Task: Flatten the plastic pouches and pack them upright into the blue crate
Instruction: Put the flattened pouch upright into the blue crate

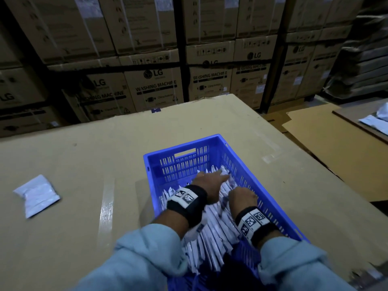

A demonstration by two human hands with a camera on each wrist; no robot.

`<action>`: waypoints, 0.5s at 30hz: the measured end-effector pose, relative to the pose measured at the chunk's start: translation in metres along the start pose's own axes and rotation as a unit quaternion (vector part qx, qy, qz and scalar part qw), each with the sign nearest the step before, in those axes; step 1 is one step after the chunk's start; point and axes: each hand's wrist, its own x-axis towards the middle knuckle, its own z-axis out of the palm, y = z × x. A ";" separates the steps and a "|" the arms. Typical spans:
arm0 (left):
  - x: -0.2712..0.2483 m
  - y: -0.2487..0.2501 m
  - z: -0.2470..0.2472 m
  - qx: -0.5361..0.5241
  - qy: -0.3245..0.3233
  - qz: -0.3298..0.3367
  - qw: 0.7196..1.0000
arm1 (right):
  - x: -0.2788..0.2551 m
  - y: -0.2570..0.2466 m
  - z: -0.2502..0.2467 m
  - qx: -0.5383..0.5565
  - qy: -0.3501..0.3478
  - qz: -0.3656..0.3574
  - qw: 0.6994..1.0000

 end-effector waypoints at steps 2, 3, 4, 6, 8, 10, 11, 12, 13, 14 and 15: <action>-0.029 -0.012 -0.020 -0.087 0.082 -0.011 0.993 | -0.004 -0.001 -0.003 -0.008 -0.008 -0.004 1.000; -0.044 -0.020 -0.027 -0.127 0.126 -0.018 0.984 | -0.008 0.000 -0.005 -0.005 -0.014 -0.006 1.000; -0.059 -0.030 -0.033 -0.164 0.168 -0.024 0.972 | -0.011 0.001 -0.005 -0.003 -0.021 -0.009 1.000; -0.092 -0.049 -0.041 -0.225 0.237 -0.027 0.945 | -0.018 0.004 -0.009 0.017 -0.029 -0.026 0.999; -0.128 -0.066 -0.047 -0.274 0.296 -0.031 0.915 | -0.025 0.006 -0.019 0.065 -0.035 -0.024 0.997; -0.163 -0.082 -0.050 -0.302 0.347 -0.037 0.887 | -0.038 0.003 -0.038 0.116 -0.025 -0.015 0.993; -0.179 -0.090 -0.050 -0.314 0.367 -0.043 0.875 | -0.045 -0.002 -0.050 0.139 -0.005 -0.012 0.990; -0.195 -0.097 -0.049 -0.324 0.384 -0.050 0.863 | -0.053 -0.010 -0.061 0.162 0.018 -0.013 0.987; -0.208 -0.103 -0.049 -0.333 0.397 -0.058 0.853 | -0.060 -0.016 -0.072 0.184 0.046 -0.020 0.982; -0.220 -0.108 -0.048 -0.341 0.410 -0.065 0.844 | -0.067 -0.024 -0.082 0.206 0.072 -0.036 0.975; -0.237 -0.114 -0.046 -0.346 0.422 -0.073 0.835 | -0.076 -0.037 -0.092 0.227 0.096 -0.058 0.967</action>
